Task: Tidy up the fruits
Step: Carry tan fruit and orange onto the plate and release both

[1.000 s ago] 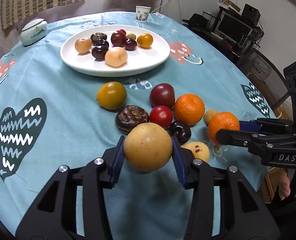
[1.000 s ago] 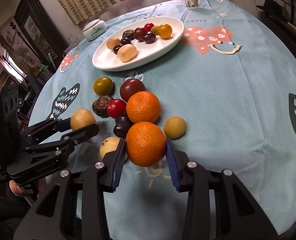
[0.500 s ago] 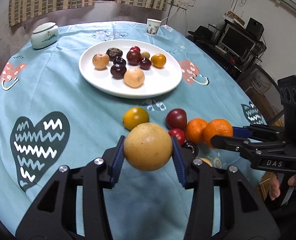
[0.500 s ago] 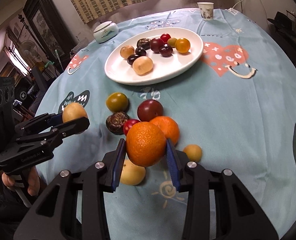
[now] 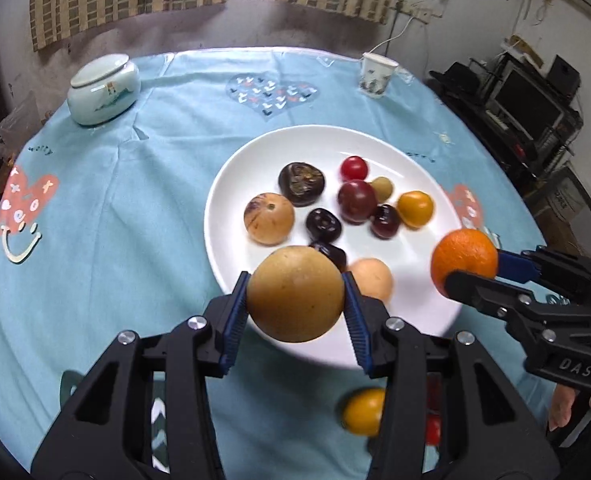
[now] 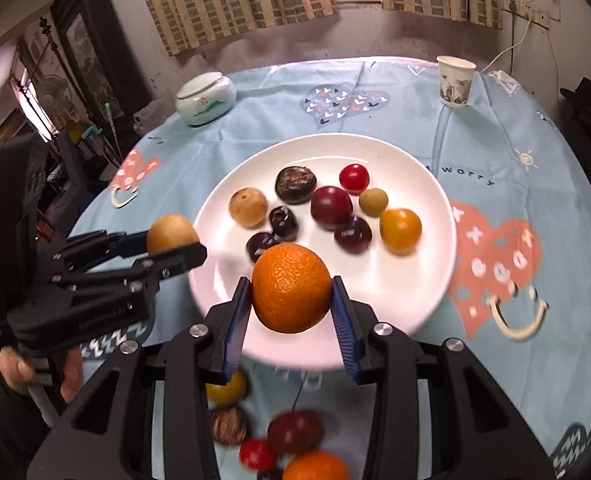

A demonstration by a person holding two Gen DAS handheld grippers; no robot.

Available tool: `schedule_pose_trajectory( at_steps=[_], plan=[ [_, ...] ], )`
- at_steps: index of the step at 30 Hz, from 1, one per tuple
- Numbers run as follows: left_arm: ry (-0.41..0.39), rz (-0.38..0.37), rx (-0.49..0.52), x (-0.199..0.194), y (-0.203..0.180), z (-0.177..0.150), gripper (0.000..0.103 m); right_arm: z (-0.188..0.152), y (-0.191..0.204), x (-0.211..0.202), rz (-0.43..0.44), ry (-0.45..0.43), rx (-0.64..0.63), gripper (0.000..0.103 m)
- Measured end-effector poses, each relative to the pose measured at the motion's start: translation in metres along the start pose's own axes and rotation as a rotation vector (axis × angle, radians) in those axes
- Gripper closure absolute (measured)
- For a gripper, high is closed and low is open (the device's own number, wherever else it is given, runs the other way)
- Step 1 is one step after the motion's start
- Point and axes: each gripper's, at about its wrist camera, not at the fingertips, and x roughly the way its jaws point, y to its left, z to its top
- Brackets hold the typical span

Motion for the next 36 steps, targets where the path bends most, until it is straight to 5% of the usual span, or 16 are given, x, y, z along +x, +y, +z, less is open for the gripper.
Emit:
schedule_pose_trajectory(
  at_steps=[9,11,13,14,19,23,30,33,36],
  plan=[
    [0.035,0.008,-0.012,0.026,0.010,0.011,0.057,0.023,-0.005,0.053,-0.018,0.070,0.000,0.062],
    [0.019,0.008,-0.009,0.023,0.010,0.015,0.047,0.026,-0.004,0.053,-0.016,0.057,-0.006,0.061],
    [-0.029,0.006,-0.005,0.010,0.009,0.018,0.024,0.029,-0.003,0.048,-0.042,0.027,-0.022,0.051],
    [-0.053,0.009,-0.002,0.002,0.008,0.019,0.024,0.030,-0.003,0.043,-0.060,0.009,-0.027,0.038],
    [-0.145,0.038,0.011,-0.042,0.003,0.009,0.010,0.020,-0.004,0.004,-0.201,-0.091,-0.084,0.031],
    [-0.194,0.039,0.015,-0.072,-0.005,-0.017,0.005,-0.010,-0.002,-0.031,-0.266,-0.151,-0.129,0.008],
    [-0.188,0.014,0.025,-0.086,-0.022,-0.079,0.004,-0.089,0.001,-0.074,-0.253,-0.205,-0.124,0.007],
    [-0.166,0.000,0.025,-0.083,-0.026,-0.108,0.004,-0.121,-0.006,-0.083,-0.215,-0.174,-0.066,0.005],
    [-0.131,-0.012,0.018,-0.077,-0.026,-0.128,0.004,-0.147,-0.021,-0.087,-0.276,-0.110,-0.002,0.001]
  ],
)
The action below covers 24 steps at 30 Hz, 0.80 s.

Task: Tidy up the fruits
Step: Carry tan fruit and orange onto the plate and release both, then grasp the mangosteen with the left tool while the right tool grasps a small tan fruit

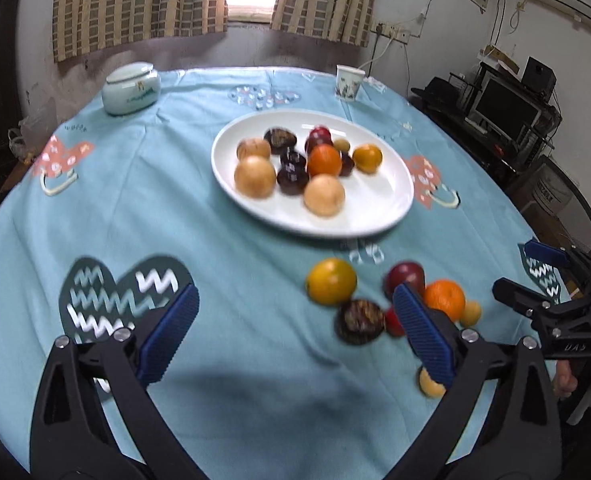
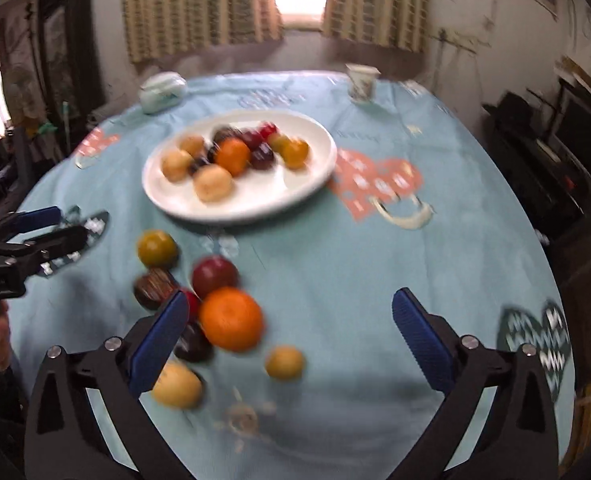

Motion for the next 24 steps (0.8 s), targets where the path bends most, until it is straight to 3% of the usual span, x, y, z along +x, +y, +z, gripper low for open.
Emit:
schedule_pose_trajectory(
  at_steps=[6,11,12,14,18,20,22,24],
  plan=[
    [0.075,-0.010,0.018,0.013,-0.005,-0.027,0.004,-0.028,-0.013,-0.004,0.008,0.061,0.043,0.001],
    [0.098,-0.004,0.019,0.015,-0.007,-0.036,0.004,-0.036,-0.001,0.004,0.078,0.081,0.026,0.004],
    [0.098,-0.001,0.021,0.014,-0.007,-0.037,0.004,-0.037,-0.001,0.006,0.090,0.086,0.030,0.008],
    [0.101,0.004,0.022,0.012,-0.008,-0.038,0.004,-0.037,-0.001,0.014,0.111,0.110,0.031,0.029],
    [0.109,0.009,0.031,0.013,-0.010,-0.040,0.004,-0.036,-0.003,0.033,0.140,0.145,0.049,0.048],
    [0.111,0.007,0.040,0.015,-0.013,-0.038,0.004,-0.035,-0.005,0.042,0.153,0.155,0.063,0.065],
    [0.114,0.015,0.053,0.021,-0.016,-0.038,0.004,-0.033,-0.005,0.044,0.128,0.143,0.060,0.073],
    [0.127,0.031,0.077,0.030,-0.020,-0.038,0.004,-0.033,-0.006,0.041,0.153,0.148,0.077,0.075]
  ],
)
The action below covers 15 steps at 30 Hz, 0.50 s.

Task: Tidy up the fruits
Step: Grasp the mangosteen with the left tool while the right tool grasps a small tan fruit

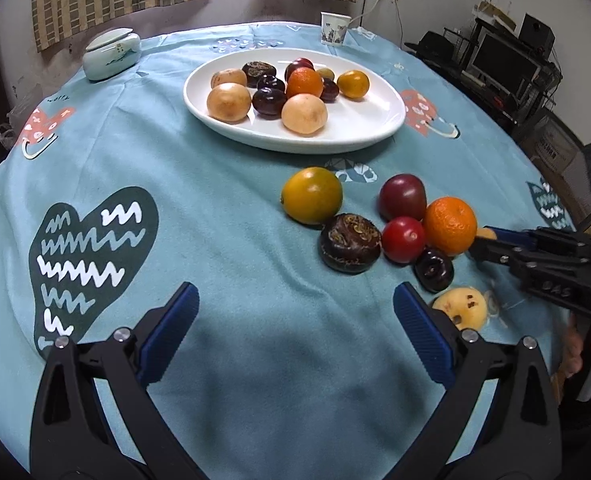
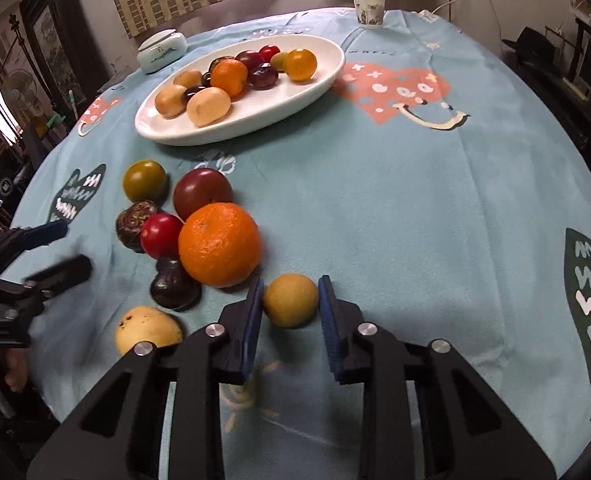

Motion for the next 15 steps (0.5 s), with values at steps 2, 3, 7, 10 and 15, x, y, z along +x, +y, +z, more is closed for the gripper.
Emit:
schedule_pose_trajectory(
  at_steps=[2,3,7,10,15],
  plan=[
    [0.007,0.013,0.014,0.006,-0.003,0.000,0.004,-0.002,0.000,-0.008,0.008,-0.013,0.006,0.075],
    [0.006,0.014,0.020,0.008,-0.004,0.000,0.004,-0.004,0.001,-0.012,0.006,-0.018,0.004,0.075],
    [0.006,0.020,0.037,0.018,-0.009,0.004,0.007,-0.009,-0.006,-0.019,0.031,-0.014,0.039,0.075],
    [0.038,-0.002,0.048,0.033,-0.014,0.010,0.017,-0.012,-0.010,-0.016,0.051,0.002,0.062,0.075],
    [0.032,0.015,0.088,0.043,-0.026,0.021,0.030,-0.016,-0.007,-0.016,0.081,0.001,0.065,0.075]
  ],
)
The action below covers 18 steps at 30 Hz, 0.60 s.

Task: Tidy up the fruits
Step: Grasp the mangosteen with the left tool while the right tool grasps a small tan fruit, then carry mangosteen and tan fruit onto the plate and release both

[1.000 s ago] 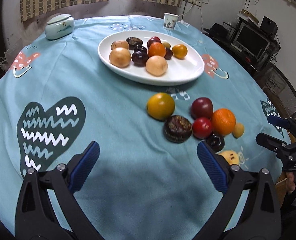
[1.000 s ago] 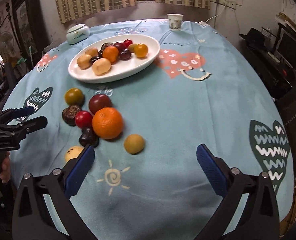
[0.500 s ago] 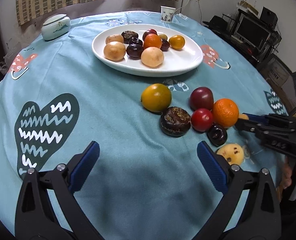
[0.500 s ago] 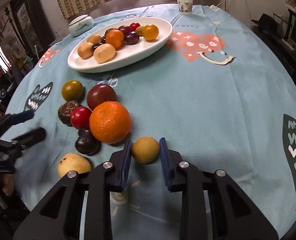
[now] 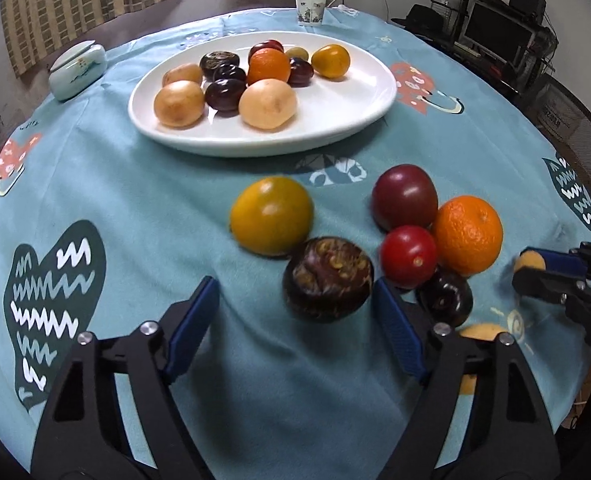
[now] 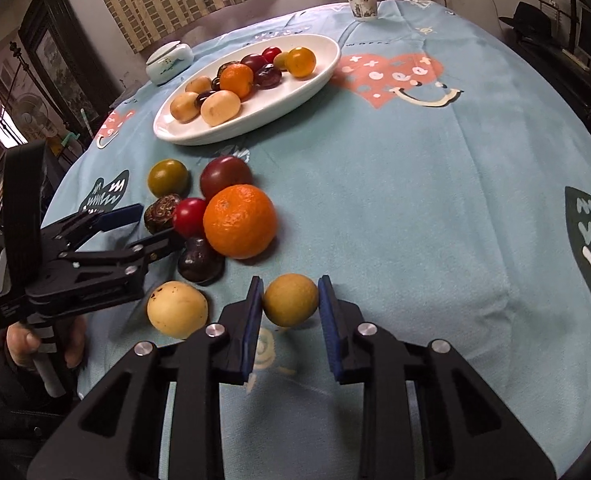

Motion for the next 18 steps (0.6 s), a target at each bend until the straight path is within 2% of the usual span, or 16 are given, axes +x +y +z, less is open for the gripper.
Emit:
schedule_pose_trajectory(
  at_steps=[2,3,6,12,18],
  plan=[
    [-0.018,-0.007,0.001,-0.003,-0.002,0.002,0.053,-0.001,0.001,0.001,0.004,0.004,0.000,0.075],
    [-0.024,0.001,0.002,-0.005,-0.003,0.002,0.061,-0.001,0.001,0.000,0.004,0.007,-0.002,0.075],
    [-0.024,-0.048,-0.039,-0.012,0.001,-0.003,0.061,0.000,0.003,-0.004,0.005,-0.001,-0.007,0.075],
    [-0.062,-0.086,-0.084,-0.038,0.007,-0.015,0.061,0.001,0.011,-0.008,0.009,-0.011,-0.019,0.075],
    [-0.097,-0.110,-0.085,-0.060,0.011,-0.018,0.061,0.006,0.021,-0.009,0.005,-0.015,-0.046,0.075]
  ],
)
